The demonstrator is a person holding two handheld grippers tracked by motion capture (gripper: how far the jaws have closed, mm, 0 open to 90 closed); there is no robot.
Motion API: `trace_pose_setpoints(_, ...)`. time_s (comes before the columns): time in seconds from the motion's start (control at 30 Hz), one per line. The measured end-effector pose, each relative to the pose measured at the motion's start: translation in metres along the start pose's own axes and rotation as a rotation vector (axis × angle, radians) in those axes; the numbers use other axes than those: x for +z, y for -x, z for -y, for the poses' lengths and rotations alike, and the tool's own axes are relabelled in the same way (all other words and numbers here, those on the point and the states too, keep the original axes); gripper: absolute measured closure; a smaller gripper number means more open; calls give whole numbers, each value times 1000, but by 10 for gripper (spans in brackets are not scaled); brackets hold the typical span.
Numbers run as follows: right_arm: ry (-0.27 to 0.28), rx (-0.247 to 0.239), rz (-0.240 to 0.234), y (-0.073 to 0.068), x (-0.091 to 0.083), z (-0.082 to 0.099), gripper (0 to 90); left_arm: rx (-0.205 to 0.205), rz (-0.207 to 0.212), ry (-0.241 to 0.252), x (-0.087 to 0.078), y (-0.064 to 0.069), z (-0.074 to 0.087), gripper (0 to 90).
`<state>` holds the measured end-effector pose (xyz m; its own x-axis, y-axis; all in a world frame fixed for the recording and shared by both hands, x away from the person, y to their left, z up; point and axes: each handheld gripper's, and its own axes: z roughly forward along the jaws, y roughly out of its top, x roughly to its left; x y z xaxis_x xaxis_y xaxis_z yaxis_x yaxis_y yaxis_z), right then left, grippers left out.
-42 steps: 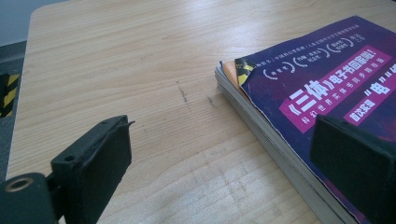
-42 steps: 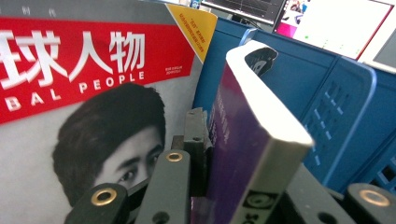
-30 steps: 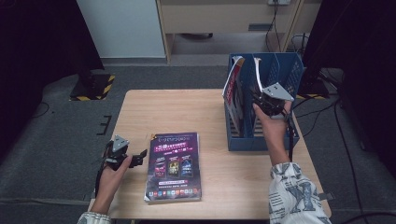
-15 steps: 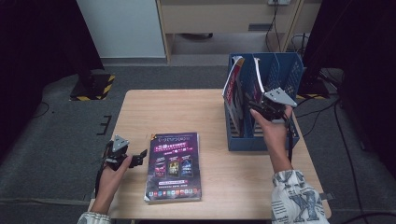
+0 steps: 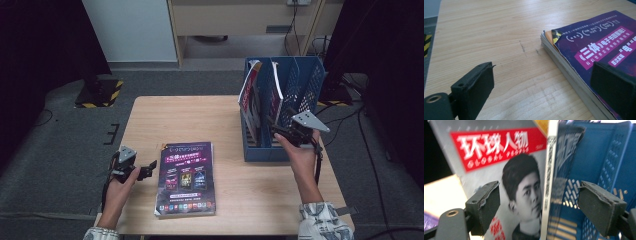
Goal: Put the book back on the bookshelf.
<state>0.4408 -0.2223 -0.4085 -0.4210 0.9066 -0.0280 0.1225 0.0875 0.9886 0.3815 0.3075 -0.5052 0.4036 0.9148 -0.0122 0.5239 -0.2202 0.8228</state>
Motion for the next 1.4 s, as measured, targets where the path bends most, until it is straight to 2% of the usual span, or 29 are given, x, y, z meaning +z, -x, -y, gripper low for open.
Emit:
trace_pose_setpoints(0.1,-11,-27,15,-1,-9,7,197,15,13,-9,3,6,0,51)
trace_pose_setpoints(0.17,-21,-12,6,-1,-14,13,203,26,22,-14,4,8,1,51)
trace_pose_setpoints(0.33,-19,-12,-12,-7,-27,26,226,29,29,-15,5,12,1,50)
trace_pose_setpoints(0.4,-14,-7,-20,-10,-32,29,284,30,33,-20,6,13,1,50)
trace_pose_setpoints(0.47,-1,-12,-48,-15,-37,33,310,32,36,-21,6,13,1,50)
trace_pose_setpoints(0.6,-35,-27,-88,-27,-43,41,302,31,41,-20,6,14,1,50)
trace_pose_setpoints(0.67,-34,-22,-108,-35,-44,42,289,33,42,-21,6,15,1,50)
trace_pose_setpoints(0.77,-38,-29,-130,-47,-42,42,282,35,42,-23,6,15,1,51)
trace_pose_setpoints(0.83,-24,-52,-150,-54,-41,42,327,35,43,-25,5,15,1,50)
trace_pose_setpoints(0.9,-36,-24,-191,-63,-40,40,310,27,47,-25,4,16,1,50)
trace_pose_setpoints(1.07,-58,-41,-231,-81,-36,40,253,25,50,-20,1,18,1,50)
trace_pose_setpoints(1.17,-84,-68,-256,-92,-33,42,225,33,55,-23,0,21,0,49)
trace_pose_setpoints(1.33,-119,-49,-325,-114,-25,45,165,47,55,-20,-2,23,0,49)
trace_pose_setpoints(1.4,-126,-68,-348,-125,-21,48,143,46,56,-24,0,23,0,49)
